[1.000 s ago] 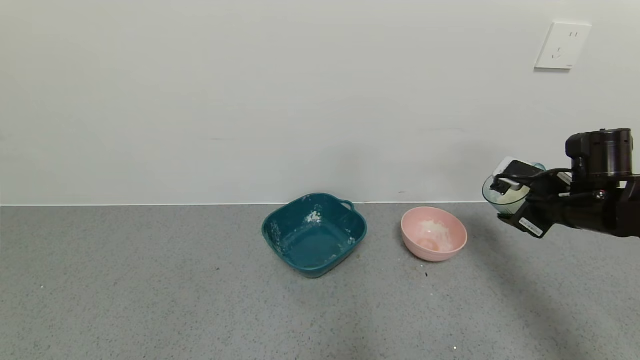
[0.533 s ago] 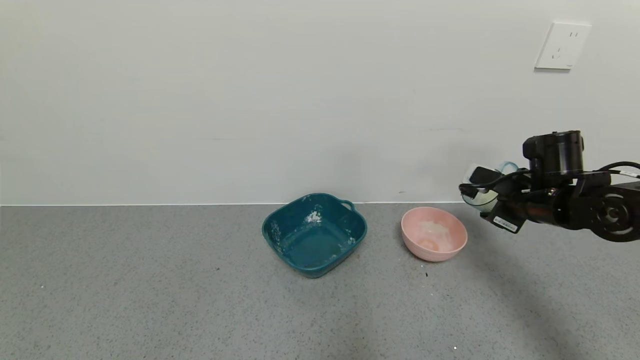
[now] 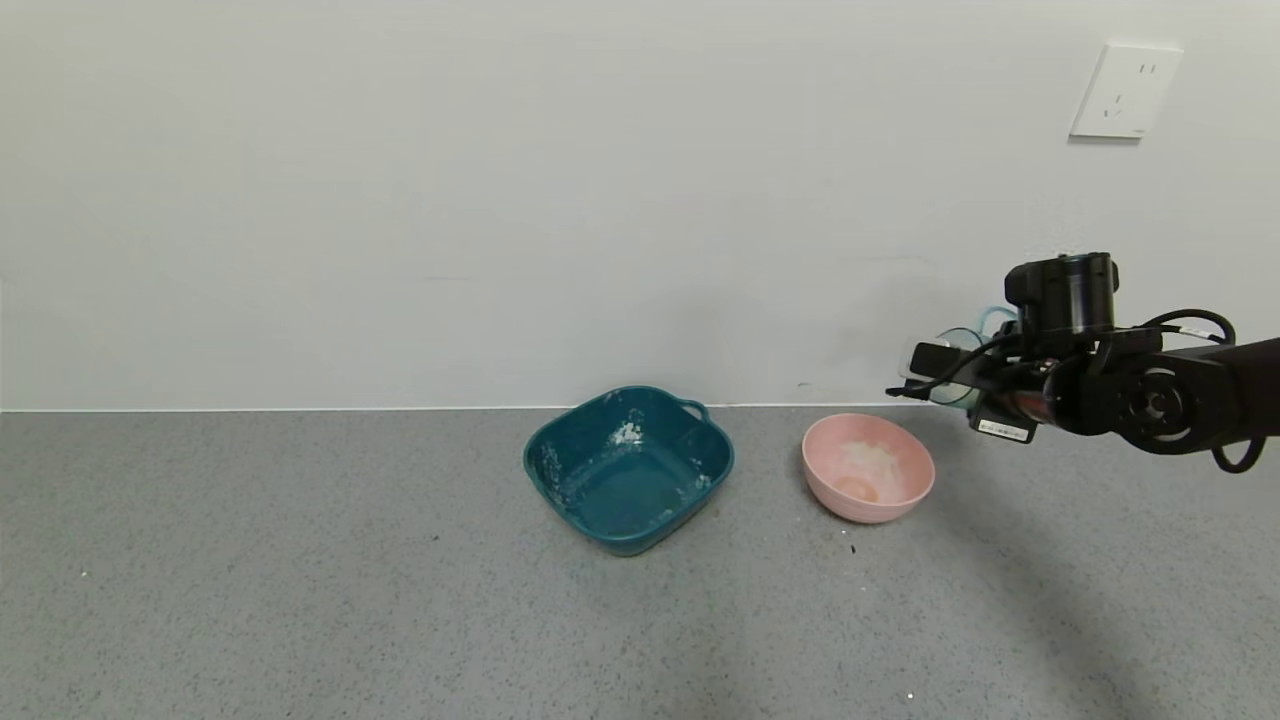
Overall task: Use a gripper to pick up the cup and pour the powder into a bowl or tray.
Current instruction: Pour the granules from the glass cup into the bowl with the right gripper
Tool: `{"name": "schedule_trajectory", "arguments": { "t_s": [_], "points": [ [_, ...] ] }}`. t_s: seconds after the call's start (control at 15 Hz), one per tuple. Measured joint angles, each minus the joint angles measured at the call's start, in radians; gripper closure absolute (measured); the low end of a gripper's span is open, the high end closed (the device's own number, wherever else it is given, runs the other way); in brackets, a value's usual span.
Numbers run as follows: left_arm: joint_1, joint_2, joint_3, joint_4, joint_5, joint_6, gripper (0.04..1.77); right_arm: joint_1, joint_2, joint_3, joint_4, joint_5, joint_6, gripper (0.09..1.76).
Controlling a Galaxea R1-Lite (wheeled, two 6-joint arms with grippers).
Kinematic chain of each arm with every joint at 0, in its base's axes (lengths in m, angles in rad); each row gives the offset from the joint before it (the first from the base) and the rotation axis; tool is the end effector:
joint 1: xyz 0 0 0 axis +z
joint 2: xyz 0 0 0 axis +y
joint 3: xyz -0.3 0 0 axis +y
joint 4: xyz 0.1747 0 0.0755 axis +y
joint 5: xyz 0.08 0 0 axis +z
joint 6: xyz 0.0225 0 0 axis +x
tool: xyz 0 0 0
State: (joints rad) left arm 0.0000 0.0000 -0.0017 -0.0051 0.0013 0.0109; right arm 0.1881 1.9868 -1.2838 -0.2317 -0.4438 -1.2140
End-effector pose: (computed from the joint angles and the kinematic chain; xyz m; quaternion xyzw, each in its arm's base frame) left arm -0.0229 0.0000 0.0765 0.0054 -0.0034 0.0007 1.0000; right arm 0.3876 0.0639 0.1735 -0.6097 0.2530 0.0248 0.7508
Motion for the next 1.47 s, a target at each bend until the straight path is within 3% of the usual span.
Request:
{"name": "schedule_trajectory", "arguments": {
  "t_s": [0.67, 1.47],
  "points": [
    [0.0, 0.0, 0.0, 0.0, 0.0, 0.0, 0.09, 0.087, 0.025, -0.002, -0.013, -0.183, -0.208, 0.5],
    [0.0, 0.0, 0.0, 0.0, 0.0, 0.0, 0.09, 0.158, 0.026, 0.002, -0.02, -0.336, -0.441, 0.5]
  ]
}}
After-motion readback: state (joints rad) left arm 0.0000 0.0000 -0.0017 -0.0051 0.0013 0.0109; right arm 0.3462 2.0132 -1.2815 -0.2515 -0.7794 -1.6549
